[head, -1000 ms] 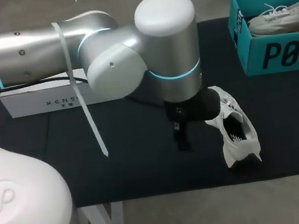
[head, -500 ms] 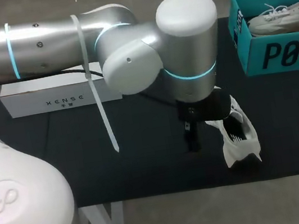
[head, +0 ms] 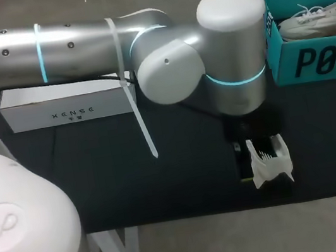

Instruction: Take the shoe out of the shoebox, open the shoe tongue, remove and reinsert the insole, then place the shoe into the shoebox

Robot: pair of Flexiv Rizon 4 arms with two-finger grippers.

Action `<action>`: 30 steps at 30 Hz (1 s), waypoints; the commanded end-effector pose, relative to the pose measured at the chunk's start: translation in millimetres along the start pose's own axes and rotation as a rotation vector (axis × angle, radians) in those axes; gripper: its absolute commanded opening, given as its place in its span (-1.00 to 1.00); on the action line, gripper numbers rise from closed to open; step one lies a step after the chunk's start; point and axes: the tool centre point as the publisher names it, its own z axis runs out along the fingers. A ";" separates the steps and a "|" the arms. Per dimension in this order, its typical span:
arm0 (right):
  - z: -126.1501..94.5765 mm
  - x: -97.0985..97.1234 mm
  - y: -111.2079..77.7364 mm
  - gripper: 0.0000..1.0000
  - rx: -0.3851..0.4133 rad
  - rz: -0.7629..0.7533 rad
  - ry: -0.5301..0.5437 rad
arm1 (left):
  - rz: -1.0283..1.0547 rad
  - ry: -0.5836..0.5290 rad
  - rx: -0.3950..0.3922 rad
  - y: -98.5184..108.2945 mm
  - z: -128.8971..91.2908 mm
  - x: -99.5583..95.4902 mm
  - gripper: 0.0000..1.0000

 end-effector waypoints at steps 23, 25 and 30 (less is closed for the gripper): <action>0.0 0.0 -0.1 1.00 0.001 0.001 -0.001 | -0.079 -0.016 -0.011 -75.1 42.0 10.5 1.00; 0.0 0.0 -0.1 1.00 0.001 0.001 -0.001 | -0.084 -0.018 -0.012 -74.8 44.1 8.5 1.00; 0.0 0.0 -0.1 1.00 0.001 0.001 -0.001 | -0.095 -0.016 -0.013 -71.5 49.3 1.3 1.00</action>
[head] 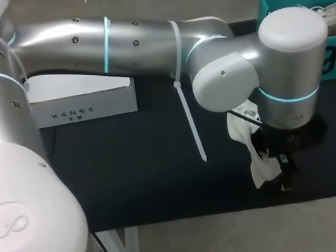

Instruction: Take the shoe out of the shoebox, open the shoe tongue, remove and reinsert the insole, then place the shoe into the shoebox

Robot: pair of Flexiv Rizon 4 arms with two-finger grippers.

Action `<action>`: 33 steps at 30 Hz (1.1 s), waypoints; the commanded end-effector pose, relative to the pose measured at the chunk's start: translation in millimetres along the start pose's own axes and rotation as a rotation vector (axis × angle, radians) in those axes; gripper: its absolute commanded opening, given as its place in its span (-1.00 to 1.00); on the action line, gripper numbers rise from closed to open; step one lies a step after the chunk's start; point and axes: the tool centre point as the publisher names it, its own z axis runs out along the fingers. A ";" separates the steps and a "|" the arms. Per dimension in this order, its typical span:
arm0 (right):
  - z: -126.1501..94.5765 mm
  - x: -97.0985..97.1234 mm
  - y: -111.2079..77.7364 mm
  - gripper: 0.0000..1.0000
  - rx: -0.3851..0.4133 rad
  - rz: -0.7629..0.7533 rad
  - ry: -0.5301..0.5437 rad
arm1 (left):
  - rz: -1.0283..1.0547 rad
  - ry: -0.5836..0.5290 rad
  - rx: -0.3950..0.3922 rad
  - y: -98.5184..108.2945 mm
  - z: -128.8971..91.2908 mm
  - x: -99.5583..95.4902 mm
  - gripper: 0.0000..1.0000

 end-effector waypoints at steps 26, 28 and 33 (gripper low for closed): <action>0.0 -0.1 -0.1 1.00 0.001 0.001 -0.001 | -0.001 -0.006 0.018 -17.7 25.8 -26.4 1.00; 0.0 -0.1 -0.1 1.00 0.001 0.001 -0.001 | -0.007 -0.014 0.017 -17.9 25.4 -26.7 -0.04; 0.0 -0.1 -0.1 1.00 0.001 0.001 -0.001 | -0.001 -0.018 0.012 -18.2 28.3 -27.6 -1.00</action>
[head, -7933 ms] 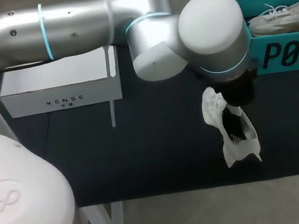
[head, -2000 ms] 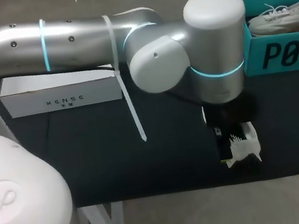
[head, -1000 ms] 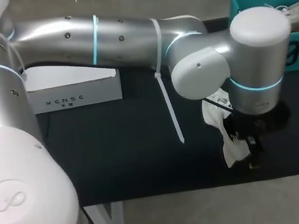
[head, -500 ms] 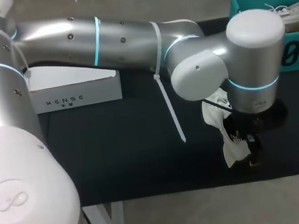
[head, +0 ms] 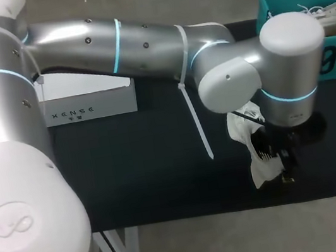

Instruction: Take the shoe out of the shoebox, open the shoe tongue, remove and reinsert the insole, then place the shoe into the shoebox

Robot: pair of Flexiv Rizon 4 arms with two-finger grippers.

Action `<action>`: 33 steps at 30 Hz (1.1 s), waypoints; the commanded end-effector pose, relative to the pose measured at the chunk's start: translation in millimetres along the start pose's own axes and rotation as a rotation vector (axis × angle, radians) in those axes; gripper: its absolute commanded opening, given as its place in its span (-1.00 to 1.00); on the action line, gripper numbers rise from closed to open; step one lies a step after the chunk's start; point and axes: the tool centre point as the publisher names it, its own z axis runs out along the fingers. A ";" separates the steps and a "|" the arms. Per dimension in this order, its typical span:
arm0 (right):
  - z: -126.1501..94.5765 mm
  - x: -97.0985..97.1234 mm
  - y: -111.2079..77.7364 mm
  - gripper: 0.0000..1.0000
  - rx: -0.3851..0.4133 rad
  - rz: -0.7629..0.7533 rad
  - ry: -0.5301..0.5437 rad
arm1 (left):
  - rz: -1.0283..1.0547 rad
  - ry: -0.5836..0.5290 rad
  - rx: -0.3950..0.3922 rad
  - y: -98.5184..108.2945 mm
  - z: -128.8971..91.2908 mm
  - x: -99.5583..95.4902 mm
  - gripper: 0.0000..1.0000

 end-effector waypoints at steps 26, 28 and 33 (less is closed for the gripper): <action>0.0 0.0 -0.1 1.00 0.001 0.001 -0.001 | -0.019 0.070 0.020 41.0 -19.0 -4.4 -1.00; 0.0 0.0 -0.1 1.00 0.001 0.001 -0.001 | -0.030 0.081 0.024 49.4 -25.8 -9.3 -1.00; 0.0 0.0 -0.1 1.00 0.001 0.001 -0.001 | -0.057 0.092 -0.003 77.0 -44.8 -18.9 -1.00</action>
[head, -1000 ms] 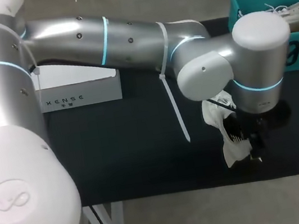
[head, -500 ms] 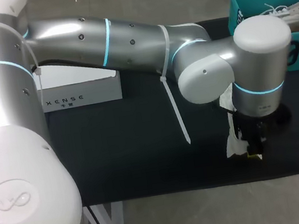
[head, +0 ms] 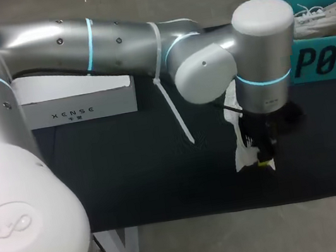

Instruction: Take the shoe out of the shoebox, open the shoe tongue, remove and reinsert the insole, then place the shoe into the shoebox

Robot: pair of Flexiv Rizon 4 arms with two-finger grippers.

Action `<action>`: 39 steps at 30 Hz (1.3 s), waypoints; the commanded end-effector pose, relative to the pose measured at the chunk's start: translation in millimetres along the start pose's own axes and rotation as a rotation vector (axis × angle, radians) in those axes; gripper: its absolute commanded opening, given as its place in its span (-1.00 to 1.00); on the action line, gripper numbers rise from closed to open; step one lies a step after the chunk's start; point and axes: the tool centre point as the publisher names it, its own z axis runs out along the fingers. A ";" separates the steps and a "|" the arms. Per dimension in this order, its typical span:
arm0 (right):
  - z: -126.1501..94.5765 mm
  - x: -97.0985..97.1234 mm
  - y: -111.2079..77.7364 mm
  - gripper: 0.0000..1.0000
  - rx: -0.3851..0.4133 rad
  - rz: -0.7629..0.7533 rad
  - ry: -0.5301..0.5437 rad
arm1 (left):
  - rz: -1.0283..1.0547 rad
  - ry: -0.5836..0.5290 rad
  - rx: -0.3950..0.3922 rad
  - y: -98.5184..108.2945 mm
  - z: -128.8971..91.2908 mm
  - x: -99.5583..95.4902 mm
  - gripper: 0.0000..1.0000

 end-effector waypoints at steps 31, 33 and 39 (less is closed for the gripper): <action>0.0 0.0 -0.1 1.00 0.001 0.001 -0.001 | 0.381 -0.030 -0.072 226.3 -130.6 -98.3 -1.00; 0.0 0.0 -0.1 1.00 0.001 0.001 -0.001 | 0.374 -0.040 -0.085 241.0 -137.8 -107.5 -1.00; 0.0 0.0 -0.1 1.00 0.001 0.001 -0.001 | 0.468 -0.111 -0.154 278.9 -154.5 -118.0 -1.00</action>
